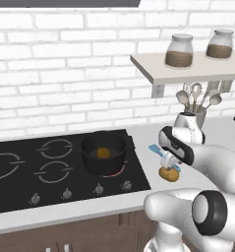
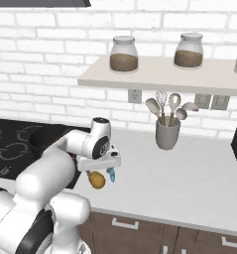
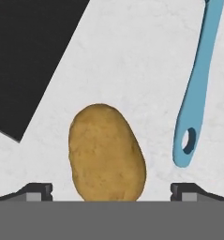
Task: Put the potato and avocado in the pot. Retrieve the spatula and lightly stir the vegetables in the pot.
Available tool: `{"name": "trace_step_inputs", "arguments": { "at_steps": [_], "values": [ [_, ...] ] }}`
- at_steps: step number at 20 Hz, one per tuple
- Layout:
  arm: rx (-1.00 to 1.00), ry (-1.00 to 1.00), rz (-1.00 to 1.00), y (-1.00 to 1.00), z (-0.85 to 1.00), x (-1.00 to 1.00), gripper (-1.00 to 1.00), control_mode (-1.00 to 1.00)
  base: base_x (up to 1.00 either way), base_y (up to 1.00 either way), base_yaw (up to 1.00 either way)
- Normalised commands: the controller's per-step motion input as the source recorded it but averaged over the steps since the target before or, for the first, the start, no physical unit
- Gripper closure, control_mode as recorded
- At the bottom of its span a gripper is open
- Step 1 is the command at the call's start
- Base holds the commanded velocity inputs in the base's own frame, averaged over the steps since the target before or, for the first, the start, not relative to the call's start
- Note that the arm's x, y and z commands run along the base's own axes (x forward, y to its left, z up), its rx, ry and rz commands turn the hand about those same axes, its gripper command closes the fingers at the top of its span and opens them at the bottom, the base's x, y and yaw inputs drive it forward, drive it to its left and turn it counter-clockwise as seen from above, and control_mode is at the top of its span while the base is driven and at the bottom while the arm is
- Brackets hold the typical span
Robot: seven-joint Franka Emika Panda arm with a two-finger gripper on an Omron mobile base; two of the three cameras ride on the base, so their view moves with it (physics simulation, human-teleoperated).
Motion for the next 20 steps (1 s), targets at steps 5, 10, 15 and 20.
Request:
{"name": "trace_step_inputs", "arguments": {
  "at_steps": [5, 10, 15, 20],
  "values": [
    [-0.01, 0.09, 0.04, 0.01, -0.25, 0.00, -1.00, -1.00, 0.00, 0.00, 0.00],
    [-0.01, 0.05, 0.08, 0.00, -0.21, 0.01, -1.00, -1.00, 0.00, 0.00, 0.00],
    [-0.03, 0.01, 0.10, 0.00, -0.23, 0.06, -1.00, -1.00, 0.00, 0.00, 0.00],
    [0.00, 0.02, 0.12, 0.10, -0.30, 0.00, -1.00, -1.00, 0.00, 0.00, 0.00]
  ]
}}
